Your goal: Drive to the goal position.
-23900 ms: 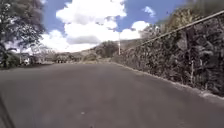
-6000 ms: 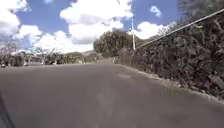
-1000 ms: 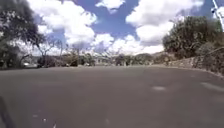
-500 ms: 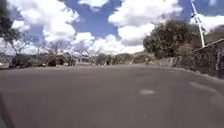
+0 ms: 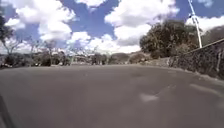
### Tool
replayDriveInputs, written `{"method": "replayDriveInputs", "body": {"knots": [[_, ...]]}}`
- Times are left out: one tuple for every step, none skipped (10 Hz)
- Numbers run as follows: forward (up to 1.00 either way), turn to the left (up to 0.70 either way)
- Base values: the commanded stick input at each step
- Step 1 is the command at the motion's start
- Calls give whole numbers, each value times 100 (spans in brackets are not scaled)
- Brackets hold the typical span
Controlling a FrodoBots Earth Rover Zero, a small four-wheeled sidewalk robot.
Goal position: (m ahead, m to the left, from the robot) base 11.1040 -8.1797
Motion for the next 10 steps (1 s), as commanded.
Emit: {"method": "replayDriveInputs", "body": {"knots": [[70, 0], [70, -6], [70, -18], [70, -27], [70, -27], [70, -27], [70, 0], [70, 0], [70, 0], [70, 0]]}}
